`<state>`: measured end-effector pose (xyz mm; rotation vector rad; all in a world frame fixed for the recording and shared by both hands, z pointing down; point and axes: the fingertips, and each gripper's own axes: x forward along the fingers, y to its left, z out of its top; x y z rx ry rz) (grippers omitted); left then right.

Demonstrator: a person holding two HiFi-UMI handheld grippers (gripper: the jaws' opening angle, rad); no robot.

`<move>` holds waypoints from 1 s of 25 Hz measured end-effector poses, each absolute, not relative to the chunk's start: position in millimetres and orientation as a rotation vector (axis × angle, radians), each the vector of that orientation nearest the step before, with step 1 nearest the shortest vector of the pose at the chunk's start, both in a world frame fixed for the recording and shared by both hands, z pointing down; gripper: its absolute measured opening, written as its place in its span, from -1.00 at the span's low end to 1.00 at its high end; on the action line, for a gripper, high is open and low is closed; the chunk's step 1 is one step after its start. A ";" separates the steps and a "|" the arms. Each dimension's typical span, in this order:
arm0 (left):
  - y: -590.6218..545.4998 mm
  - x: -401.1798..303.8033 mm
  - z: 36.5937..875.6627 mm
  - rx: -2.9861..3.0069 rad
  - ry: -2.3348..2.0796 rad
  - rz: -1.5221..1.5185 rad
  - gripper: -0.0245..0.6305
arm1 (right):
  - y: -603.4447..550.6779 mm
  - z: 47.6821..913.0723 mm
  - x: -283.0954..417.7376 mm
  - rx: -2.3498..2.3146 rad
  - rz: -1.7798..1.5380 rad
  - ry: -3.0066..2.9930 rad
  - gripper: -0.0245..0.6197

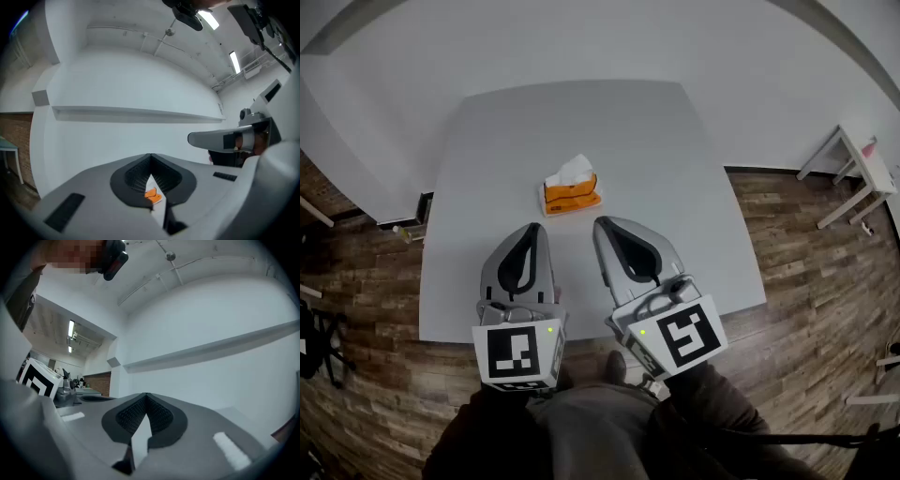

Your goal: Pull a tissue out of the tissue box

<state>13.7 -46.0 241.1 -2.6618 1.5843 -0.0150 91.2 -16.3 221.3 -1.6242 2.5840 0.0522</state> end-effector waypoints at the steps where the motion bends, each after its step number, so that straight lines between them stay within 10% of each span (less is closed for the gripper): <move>1: -45.1 13.4 241.1 -2.664 1.580 -0.016 -0.93 | -15.5 220.7 91.0 -1.628 0.052 2.581 -0.92; 25: -18.6 -2.8 246.1 -2.707 1.488 -0.069 -0.93 | 13.6 210.3 70.8 -1.641 0.051 2.539 -0.91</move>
